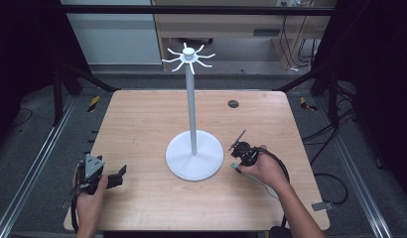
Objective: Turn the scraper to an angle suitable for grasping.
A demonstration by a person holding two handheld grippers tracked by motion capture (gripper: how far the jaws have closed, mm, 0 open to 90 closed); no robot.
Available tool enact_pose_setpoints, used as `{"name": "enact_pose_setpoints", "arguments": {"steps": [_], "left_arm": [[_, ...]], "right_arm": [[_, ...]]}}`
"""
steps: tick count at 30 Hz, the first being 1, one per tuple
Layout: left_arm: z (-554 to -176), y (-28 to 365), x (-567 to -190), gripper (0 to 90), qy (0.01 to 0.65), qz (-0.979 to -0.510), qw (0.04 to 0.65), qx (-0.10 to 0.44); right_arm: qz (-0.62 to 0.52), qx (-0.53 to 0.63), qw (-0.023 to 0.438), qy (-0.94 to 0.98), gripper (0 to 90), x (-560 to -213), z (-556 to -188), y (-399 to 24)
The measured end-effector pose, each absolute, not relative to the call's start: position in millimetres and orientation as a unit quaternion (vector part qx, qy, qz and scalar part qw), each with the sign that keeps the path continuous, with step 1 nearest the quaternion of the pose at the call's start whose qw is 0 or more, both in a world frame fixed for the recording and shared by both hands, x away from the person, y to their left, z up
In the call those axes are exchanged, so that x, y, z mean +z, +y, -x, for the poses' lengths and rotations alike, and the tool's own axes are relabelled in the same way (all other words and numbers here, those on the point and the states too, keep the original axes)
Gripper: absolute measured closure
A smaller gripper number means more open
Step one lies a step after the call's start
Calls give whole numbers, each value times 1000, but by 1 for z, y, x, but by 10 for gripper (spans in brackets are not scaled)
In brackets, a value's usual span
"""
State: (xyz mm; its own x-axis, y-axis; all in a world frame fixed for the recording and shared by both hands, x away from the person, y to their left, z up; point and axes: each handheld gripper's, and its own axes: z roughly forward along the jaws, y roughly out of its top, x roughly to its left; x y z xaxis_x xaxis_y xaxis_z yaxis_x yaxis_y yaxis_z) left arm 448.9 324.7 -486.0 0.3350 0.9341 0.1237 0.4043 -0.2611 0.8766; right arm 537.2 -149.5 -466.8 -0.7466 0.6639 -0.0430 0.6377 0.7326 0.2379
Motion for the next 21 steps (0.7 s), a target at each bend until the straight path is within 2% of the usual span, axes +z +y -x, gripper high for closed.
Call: {"name": "enact_pose_setpoints", "arguments": {"steps": [10,21], "left_arm": [[-449,325,-486,48,466,-718,390,340],[-449,322,-486,48,462,-721,389,339]], "right_arm": [[-361,128,68,921,741,-464,-537,-156],[-375,204,93,899,742,-424,-527,-173]]}}
